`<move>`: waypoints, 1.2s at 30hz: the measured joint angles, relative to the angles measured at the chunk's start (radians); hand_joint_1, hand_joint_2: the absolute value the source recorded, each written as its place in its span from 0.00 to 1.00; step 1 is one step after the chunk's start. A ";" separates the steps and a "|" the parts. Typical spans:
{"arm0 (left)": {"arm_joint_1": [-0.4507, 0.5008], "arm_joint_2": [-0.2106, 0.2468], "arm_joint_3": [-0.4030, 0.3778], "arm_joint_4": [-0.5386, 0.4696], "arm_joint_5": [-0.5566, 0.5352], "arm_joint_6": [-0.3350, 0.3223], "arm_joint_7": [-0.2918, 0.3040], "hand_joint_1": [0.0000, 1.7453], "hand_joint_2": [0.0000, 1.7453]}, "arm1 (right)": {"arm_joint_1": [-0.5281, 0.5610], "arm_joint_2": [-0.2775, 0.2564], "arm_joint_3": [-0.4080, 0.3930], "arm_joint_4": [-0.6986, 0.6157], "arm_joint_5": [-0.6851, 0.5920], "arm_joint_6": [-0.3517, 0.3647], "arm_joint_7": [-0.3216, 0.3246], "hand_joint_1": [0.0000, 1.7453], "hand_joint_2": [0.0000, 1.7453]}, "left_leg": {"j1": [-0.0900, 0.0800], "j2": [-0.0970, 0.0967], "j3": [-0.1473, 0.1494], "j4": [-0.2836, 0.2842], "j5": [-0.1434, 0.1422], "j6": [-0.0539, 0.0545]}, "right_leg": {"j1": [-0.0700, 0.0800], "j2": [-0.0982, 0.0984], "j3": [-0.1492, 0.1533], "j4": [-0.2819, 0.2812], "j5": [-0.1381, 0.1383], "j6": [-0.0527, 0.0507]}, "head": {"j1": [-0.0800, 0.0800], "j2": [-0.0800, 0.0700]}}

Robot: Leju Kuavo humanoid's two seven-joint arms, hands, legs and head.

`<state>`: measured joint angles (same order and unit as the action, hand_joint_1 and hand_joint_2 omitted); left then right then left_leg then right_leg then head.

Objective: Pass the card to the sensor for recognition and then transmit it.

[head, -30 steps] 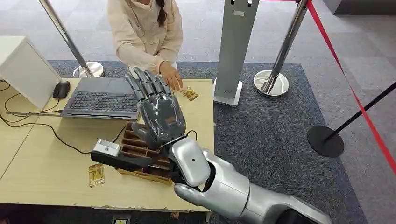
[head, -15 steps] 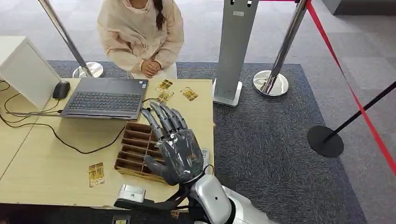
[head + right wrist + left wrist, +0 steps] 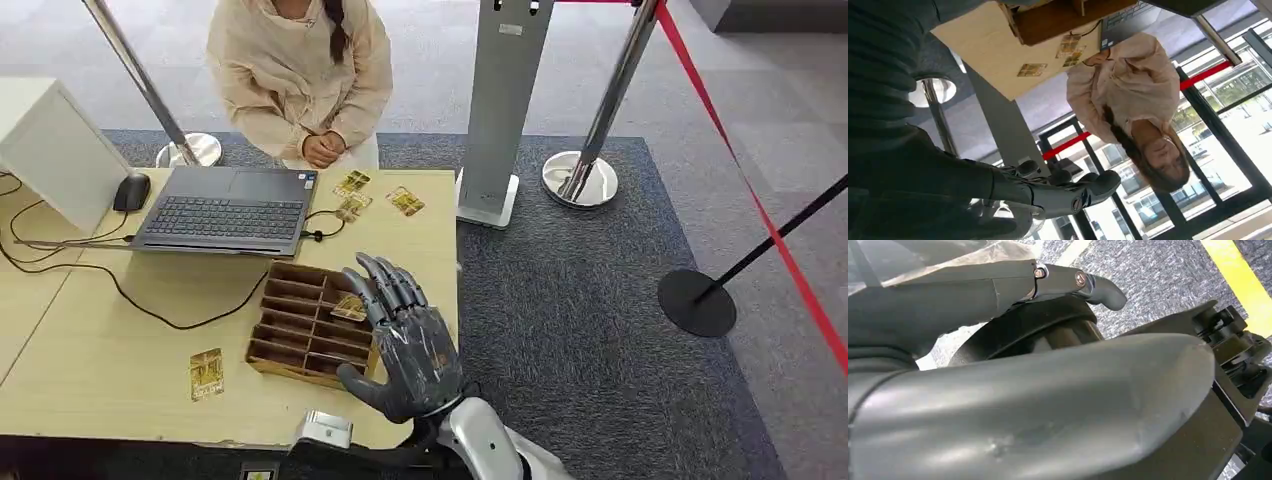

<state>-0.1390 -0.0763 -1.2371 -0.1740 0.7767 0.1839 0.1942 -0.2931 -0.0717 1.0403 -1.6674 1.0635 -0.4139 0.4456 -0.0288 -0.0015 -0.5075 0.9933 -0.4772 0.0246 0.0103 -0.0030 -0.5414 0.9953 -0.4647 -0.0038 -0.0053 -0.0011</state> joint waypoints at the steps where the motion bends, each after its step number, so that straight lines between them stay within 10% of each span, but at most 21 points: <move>1: 0.000 0.000 0.000 0.000 0.000 0.000 0.001 0.00 0.00 | 0.003 -0.004 -0.001 0.000 -0.003 0.001 -0.001 0.00 1.00 | 0.000 0.000 0.000 0.000 0.000 0.000 | 0.000 0.000 0.000 0.000 0.000 0.000 | 0.000 0.000; 32: -0.002 0.005 0.000 -0.002 -0.001 -0.006 0.022 0.00 0.00 | 0.083 -0.032 0.006 0.056 -0.217 -0.039 -0.108 0.00 1.00 | 0.000 0.000 0.000 0.000 0.000 0.000 | 0.000 0.000 0.000 0.000 0.000 0.000 | 0.000 0.000; 36: -0.002 0.005 0.000 -0.002 -0.005 -0.007 0.029 0.00 0.00 | 0.080 -0.023 0.009 0.069 -0.227 -0.036 -0.121 0.12 1.00 | 0.000 0.000 0.000 0.000 0.000 0.000 | 0.000 0.000 0.001 0.000 0.000 0.000 | 0.000 0.000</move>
<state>-0.1415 -0.0710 -1.2371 -0.1759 0.7713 0.1766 0.2236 -0.2131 -0.0946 1.0491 -1.5987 0.8366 -0.4501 0.3242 -0.0285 -0.0015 -0.5072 0.9933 -0.4772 0.0246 0.0104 -0.0031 -0.5408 0.9954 -0.4647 -0.0038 -0.0050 -0.0008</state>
